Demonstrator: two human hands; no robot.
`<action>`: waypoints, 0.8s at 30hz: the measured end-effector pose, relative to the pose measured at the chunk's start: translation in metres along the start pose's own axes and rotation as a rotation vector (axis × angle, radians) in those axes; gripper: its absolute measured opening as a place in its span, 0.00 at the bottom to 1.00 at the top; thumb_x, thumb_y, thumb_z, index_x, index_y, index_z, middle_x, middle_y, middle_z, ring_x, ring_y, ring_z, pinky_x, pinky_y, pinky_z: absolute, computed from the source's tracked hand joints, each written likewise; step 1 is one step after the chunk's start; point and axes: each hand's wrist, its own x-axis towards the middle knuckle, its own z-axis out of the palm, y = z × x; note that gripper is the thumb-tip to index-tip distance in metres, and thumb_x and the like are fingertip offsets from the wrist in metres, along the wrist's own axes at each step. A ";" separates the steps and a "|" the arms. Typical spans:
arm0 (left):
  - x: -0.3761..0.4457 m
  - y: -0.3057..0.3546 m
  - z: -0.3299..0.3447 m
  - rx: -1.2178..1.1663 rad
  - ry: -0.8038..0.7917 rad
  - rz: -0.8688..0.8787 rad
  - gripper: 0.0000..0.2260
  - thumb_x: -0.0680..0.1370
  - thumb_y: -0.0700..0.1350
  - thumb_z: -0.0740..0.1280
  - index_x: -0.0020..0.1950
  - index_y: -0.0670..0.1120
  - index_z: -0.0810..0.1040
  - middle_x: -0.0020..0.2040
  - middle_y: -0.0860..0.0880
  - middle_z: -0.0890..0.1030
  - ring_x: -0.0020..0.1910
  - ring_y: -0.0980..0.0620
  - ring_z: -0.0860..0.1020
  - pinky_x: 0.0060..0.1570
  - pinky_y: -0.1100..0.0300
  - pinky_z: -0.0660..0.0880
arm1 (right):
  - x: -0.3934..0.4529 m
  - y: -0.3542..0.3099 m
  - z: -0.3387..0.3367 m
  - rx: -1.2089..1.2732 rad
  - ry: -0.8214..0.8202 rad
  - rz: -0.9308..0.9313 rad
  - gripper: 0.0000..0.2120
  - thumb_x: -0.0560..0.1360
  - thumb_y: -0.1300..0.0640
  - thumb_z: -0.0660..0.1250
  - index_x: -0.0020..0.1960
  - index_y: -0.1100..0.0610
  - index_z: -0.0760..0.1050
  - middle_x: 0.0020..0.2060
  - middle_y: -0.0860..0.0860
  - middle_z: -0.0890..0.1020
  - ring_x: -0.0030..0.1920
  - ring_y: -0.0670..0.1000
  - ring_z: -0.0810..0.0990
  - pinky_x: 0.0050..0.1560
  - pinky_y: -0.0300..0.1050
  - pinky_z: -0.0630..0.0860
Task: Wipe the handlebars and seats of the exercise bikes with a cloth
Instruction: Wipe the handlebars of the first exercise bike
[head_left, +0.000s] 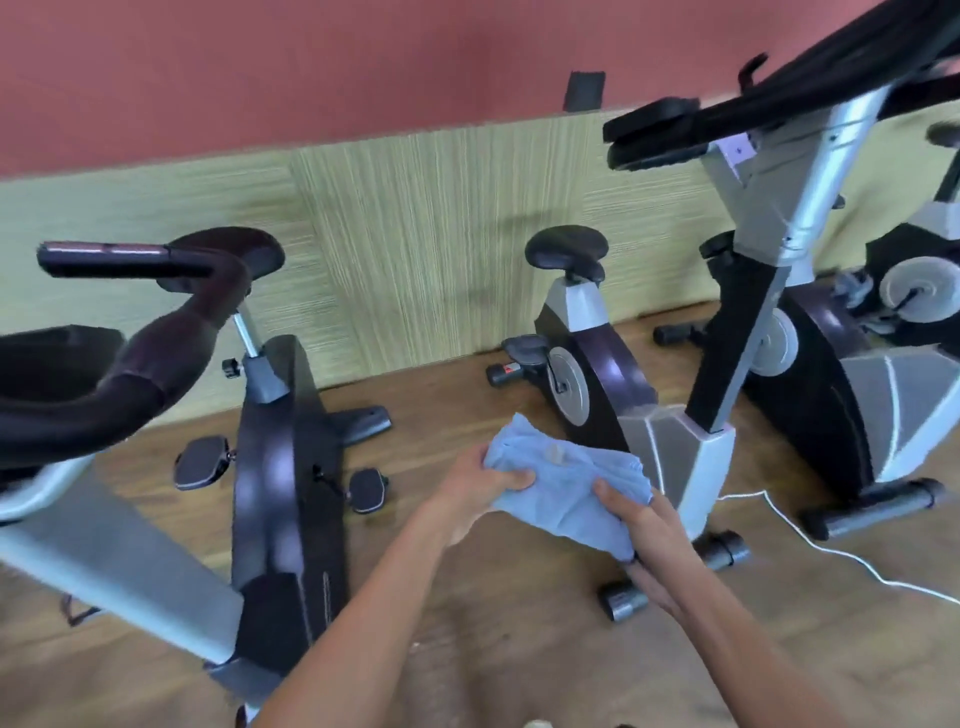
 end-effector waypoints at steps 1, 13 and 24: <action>0.007 0.004 -0.004 0.030 0.091 0.017 0.21 0.72 0.44 0.76 0.65 0.47 0.80 0.57 0.50 0.86 0.57 0.51 0.84 0.57 0.54 0.81 | 0.019 -0.001 0.008 -0.044 -0.005 0.017 0.12 0.81 0.60 0.67 0.64 0.62 0.78 0.57 0.61 0.85 0.59 0.60 0.84 0.62 0.60 0.79; 0.114 0.055 -0.075 0.080 0.697 0.191 0.20 0.81 0.41 0.64 0.72 0.54 0.73 0.62 0.60 0.78 0.63 0.55 0.78 0.62 0.58 0.75 | 0.239 -0.022 0.171 -0.307 -0.275 0.093 0.11 0.77 0.68 0.64 0.53 0.56 0.81 0.48 0.57 0.86 0.49 0.55 0.85 0.53 0.54 0.80; 0.163 0.102 -0.192 -0.226 1.295 0.249 0.10 0.79 0.48 0.60 0.50 0.46 0.79 0.44 0.51 0.82 0.42 0.55 0.78 0.47 0.53 0.78 | 0.362 -0.040 0.301 -0.702 -0.417 -0.011 0.08 0.78 0.63 0.66 0.43 0.52 0.78 0.41 0.52 0.84 0.48 0.58 0.84 0.48 0.52 0.79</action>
